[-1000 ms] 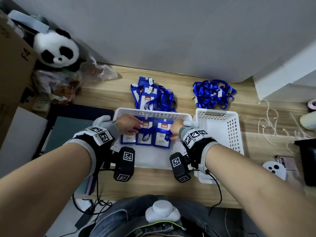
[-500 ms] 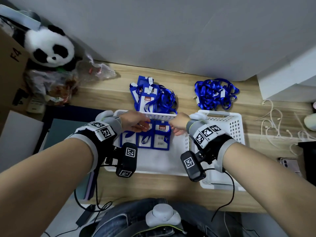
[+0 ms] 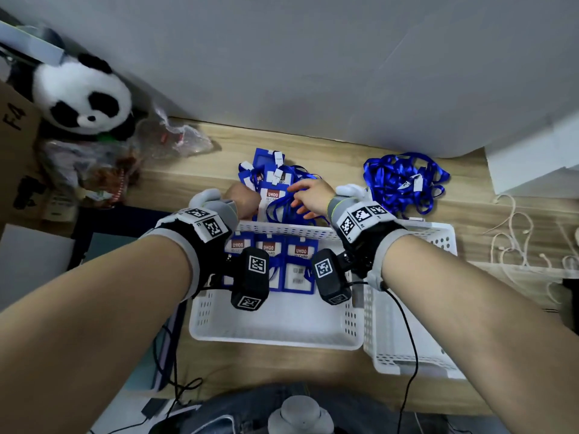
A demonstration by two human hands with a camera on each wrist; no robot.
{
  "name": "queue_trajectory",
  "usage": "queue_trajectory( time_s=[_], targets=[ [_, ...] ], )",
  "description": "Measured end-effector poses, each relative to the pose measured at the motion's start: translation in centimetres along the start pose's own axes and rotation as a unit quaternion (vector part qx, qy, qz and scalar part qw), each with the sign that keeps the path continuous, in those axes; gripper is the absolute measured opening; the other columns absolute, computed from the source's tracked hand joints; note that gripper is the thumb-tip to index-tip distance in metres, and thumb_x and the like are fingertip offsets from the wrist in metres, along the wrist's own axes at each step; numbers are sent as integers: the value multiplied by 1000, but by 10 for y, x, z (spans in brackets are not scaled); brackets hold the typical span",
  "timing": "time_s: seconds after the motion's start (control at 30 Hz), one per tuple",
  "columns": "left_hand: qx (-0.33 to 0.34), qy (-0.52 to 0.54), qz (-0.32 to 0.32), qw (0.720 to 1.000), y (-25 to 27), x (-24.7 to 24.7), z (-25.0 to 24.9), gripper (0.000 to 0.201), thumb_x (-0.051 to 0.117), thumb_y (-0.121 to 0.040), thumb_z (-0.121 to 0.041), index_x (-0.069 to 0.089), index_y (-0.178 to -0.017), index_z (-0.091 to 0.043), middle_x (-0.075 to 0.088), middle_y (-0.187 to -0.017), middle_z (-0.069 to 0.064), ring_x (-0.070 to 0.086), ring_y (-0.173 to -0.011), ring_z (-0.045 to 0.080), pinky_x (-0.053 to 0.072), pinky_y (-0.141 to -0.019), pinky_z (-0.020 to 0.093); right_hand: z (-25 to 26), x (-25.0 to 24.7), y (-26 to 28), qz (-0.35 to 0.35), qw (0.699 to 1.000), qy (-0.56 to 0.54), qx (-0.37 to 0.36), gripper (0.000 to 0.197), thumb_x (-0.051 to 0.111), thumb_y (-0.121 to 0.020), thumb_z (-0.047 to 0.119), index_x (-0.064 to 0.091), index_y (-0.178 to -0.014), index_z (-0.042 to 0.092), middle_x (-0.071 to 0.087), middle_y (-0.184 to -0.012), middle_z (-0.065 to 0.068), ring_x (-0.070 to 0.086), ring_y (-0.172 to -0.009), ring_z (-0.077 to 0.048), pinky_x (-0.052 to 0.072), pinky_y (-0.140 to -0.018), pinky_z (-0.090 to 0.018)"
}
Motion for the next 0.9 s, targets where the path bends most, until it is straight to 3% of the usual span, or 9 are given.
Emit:
queue_trajectory(
  time_s=[0.1, 0.27, 0.33, 0.43, 0.57, 0.63, 0.73, 0.8, 0.9],
  targets=[
    [-3, -30, 15, 999, -9, 7, 0, 26, 45, -91, -5, 45, -66, -12, 56, -89, 15, 54, -84, 26, 51, -85, 39, 5, 7, -12, 18, 999, 22, 24, 39, 39, -98, 12, 42, -136, 19, 55, -70, -1, 49, -55, -13, 45, -44, -21],
    [2, -106, 4, 994, -16, 14, 0, 5, 52, -88, -6, 56, -89, -5, 59, -96, 15, 59, -94, 29, 44, -72, 32, 5, 10, -23, 27, 998, 37, 47, 46, 43, -97, 15, 29, -141, 19, 65, -91, -11, 51, -57, -15, 45, -50, -25],
    [10, -89, -7, 996, -17, 15, 0, 12, 55, -87, -4, 61, -98, -2, 62, -103, 16, 59, -100, 29, 46, -79, 33, 3, 9, -26, 6, 999, 33, 37, 36, 46, -96, 14, 36, -130, 17, 67, -93, -12, 50, -57, -14, 44, -53, -24],
    [13, -36, -23, 999, -19, 12, 5, 26, 60, -87, -5, 62, -113, -3, 64, -114, 15, 59, -105, 31, 48, -88, 34, 1, 4, -28, -26, 998, 41, 33, 9, 52, -93, 18, 45, -99, 16, 55, -68, -1, 49, -53, -12, 44, -45, -21],
    [54, 55, -35, 996, -10, 1, -1, 27, 55, -93, -15, 57, -119, -8, 62, -115, 15, 61, -102, 30, 51, -85, 36, 0, -11, -25, -92, 991, 92, 9, 23, 56, -90, 24, 48, -69, 16, 51, -70, -3, 48, -59, -19, 45, -58, -28],
    [76, 114, -24, 990, 1, -7, -7, 27, 50, -96, -19, 53, -121, -9, 62, -112, 16, 63, -90, 27, 56, -74, 37, 3, -15, -17, -124, 988, 80, -35, 11, 55, -88, 17, 56, -98, 14, 52, -91, -4, 52, -78, -22, 47, -72, -31],
    [80, 183, 50, 979, 17, -14, -16, 24, 43, -99, -26, 50, -120, -16, 58, -99, 7, 60, -72, 19, 57, -46, 32, 13, -18, -6, -86, 986, 64, -126, 58, 53, -84, 2, 40, -136, 23, 49, -131, -4, 50, -112, -20, 45, -87, -28],
    [95, 192, 81, 973, 24, -16, -19, 24, 42, -99, -31, 49, -119, -21, 58, -92, 6, 58, -59, 17, 50, -37, 23, 21, -18, 6, -45, 984, 61, -161, 60, 53, -84, -4, 40, -138, 19, 48, -138, -3, 47, -120, -15, 39, -86, -18],
    [116, 221, 90, 964, 34, -18, -24, 25, 51, -96, -32, 53, -116, -19, 59, -72, 4, 46, -35, 9, 36, -34, 15, 31, -17, 25, -16, 987, 32, -158, 37, 50, -89, -3, 54, -124, 6, 61, -122, -9, 56, -99, -14, 41, -80, -20]
  ],
)
Point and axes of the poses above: each hand's wrist, its own y-axis away from the middle knuckle, its own x-axis out of the palm, z = x × y, the point moved 1 cm from there along -y, towards the middle knuckle
